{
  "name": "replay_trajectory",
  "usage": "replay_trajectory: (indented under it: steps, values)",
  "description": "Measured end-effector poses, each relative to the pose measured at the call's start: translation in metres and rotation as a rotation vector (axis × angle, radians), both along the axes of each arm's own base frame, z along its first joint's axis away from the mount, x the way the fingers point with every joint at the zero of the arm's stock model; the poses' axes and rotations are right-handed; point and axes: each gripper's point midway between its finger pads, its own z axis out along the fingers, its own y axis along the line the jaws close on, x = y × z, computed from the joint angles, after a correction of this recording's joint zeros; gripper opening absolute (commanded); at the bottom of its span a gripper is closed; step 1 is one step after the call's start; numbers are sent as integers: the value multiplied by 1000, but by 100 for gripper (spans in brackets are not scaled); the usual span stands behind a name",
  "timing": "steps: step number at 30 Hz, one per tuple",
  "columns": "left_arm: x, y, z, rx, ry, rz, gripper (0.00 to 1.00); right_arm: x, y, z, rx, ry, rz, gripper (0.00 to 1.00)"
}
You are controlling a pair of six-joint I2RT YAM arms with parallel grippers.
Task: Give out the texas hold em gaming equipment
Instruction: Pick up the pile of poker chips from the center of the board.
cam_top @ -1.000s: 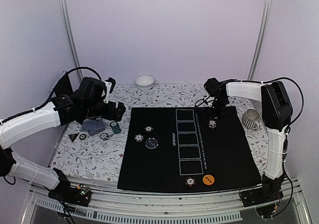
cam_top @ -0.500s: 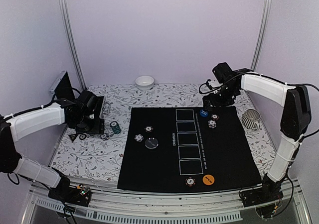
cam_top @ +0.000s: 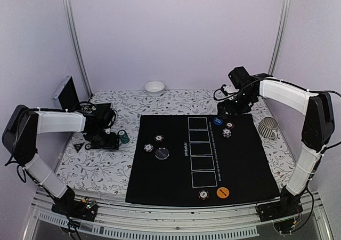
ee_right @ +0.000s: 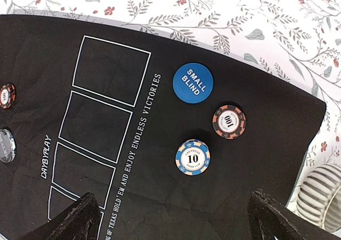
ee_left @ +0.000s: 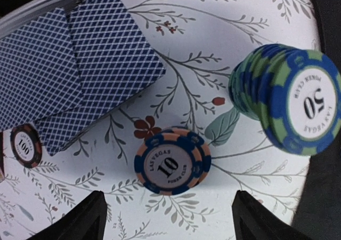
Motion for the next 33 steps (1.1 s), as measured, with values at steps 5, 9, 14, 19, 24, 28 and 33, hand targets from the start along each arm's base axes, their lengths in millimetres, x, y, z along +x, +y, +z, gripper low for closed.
replay_trajectory:
  steps: [5, 9, 14, 19, 24, 28, 33]
  values:
    - [3, -4, -20, 2, 34, -22, 68, -1, 0, -1, -1, 2, 0, 99]
    - [6, -5, -26, 4, 36, -26, 63, -1, 0, -1, -1, 2, 0, 99]
    - [12, -6, -27, 4, 21, -28, 61, -1, 0, -1, -1, 2, 0, 99]
    - [18, -6, -27, 0, 8, -22, 51, -1, 0, -1, -1, 2, 0, 99]
    - [21, -5, -27, -4, 1, -21, 28, -1, 0, -1, -1, 2, 0, 99]
    - [22, -4, -26, 2, -2, -22, 5, -1, 0, -1, -1, 2, 0, 99]
    - [22, -4, -26, 2, 0, -21, 0, -1, 0, 0, 0, 2, 1, 99]
